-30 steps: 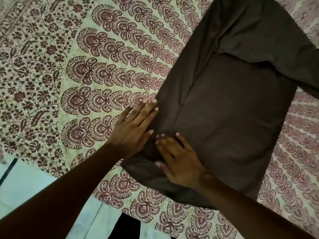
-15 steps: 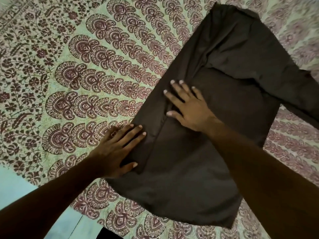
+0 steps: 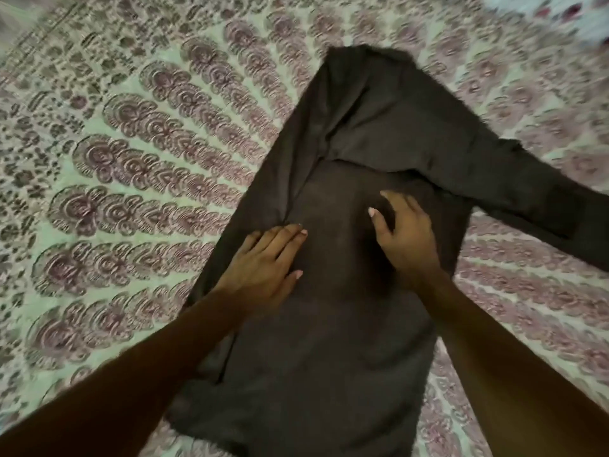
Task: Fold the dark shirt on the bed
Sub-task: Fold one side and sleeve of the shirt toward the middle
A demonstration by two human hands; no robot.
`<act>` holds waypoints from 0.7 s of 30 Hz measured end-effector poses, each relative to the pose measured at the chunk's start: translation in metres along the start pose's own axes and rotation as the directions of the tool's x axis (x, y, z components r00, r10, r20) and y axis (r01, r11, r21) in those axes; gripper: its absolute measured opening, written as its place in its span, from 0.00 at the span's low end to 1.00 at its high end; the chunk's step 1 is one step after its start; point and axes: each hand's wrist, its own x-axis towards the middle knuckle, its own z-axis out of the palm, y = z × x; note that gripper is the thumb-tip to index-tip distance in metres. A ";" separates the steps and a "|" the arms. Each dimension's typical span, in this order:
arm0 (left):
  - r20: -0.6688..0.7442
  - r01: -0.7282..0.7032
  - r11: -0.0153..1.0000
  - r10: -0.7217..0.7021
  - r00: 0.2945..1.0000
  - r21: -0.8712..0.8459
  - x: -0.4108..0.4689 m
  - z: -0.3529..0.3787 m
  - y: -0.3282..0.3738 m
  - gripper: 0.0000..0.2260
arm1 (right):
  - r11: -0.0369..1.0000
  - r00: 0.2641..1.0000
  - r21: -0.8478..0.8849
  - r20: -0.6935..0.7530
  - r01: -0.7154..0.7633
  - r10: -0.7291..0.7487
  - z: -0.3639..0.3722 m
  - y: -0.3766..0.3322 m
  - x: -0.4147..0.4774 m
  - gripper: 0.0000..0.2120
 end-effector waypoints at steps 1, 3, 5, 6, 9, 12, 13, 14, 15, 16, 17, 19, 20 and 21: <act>0.007 -0.013 1.000 0.013 1.000 -0.004 0.022 -0.001 0.010 0.30 | 0.998 0.998 0.021 -0.033 -0.062 0.062 -0.012 0.013 0.002 0.19; 0.016 -0.036 0.999 0.037 0.999 -0.003 0.074 -0.001 0.036 0.31 | 0.982 0.979 0.045 -0.081 -0.181 0.185 -0.041 0.043 0.009 0.17; 0.006 -0.057 0.998 0.057 0.998 0.004 0.127 0.000 0.067 0.32 | 0.952 0.943 0.081 -0.137 -0.296 0.304 -0.065 0.080 0.017 0.15; 0.008 -0.056 0.998 0.056 0.998 -0.004 0.149 0.002 0.078 0.32 | 0.930 0.919 0.102 -0.152 -0.352 0.365 -0.073 0.094 0.021 0.16; 0.041 -0.047 0.999 0.048 0.998 -0.022 0.215 0.012 0.113 0.36 | 0.847 0.828 0.125 -0.178 -0.517 0.532 -0.097 0.148 0.030 0.17; 0.133 -0.022 0.998 0.030 0.991 -0.059 0.256 0.027 0.137 0.41 | 0.769 0.740 0.116 -0.214 -0.628 0.637 -0.117 0.185 0.030 0.14; 0.171 -0.007 0.999 0.017 0.985 -0.054 0.262 0.031 0.142 0.43 | 0.733 0.701 0.106 -0.231 -0.672 0.675 -0.121 0.194 0.031 0.15; 0.200 0.005 0.999 0.003 0.980 -0.036 0.266 0.036 0.146 0.45 | 0.696 0.660 0.096 -0.248 -0.712 0.709 -0.125 0.202 0.033 0.17; 0.210 0.012 1.000 -0.008 0.978 -0.018 0.267 0.040 0.147 0.46 | 0.660 0.621 0.096 -0.262 -0.745 0.739 -0.128 0.210 0.036 0.20; 0.195 0.020 1.000 -0.018 0.981 -0.010 0.264 0.043 0.146 0.47 | 0.629 0.587 0.098 -0.273 -0.771 0.762 -0.130 0.215 0.041 0.24; 0.173 0.021 1.000 -0.018 0.985 -0.013 0.262 0.045 0.146 0.48 | 0.589 0.545 0.110 -0.275 -0.801 0.792 -0.132 0.220 0.046 0.28; 0.129 0.013 1.000 -0.009 0.992 -0.028 0.258 0.051 0.143 0.47 | 0.505 0.459 0.160 -0.256 -0.848 0.851 -0.136 0.231 0.057 0.36; 0.119 0.011 1.000 -0.007 0.993 -0.025 0.257 0.053 0.141 0.47 | 0.472 0.426 0.185 -0.242 -0.862 0.872 -0.136 0.236 0.061 0.38; 0.112 0.013 1.000 -0.011 0.994 -0.021 0.256 0.055 0.140 0.47 | 0.455 0.408 0.201 -0.235 -0.868 0.882 -0.135 0.240 0.064 0.38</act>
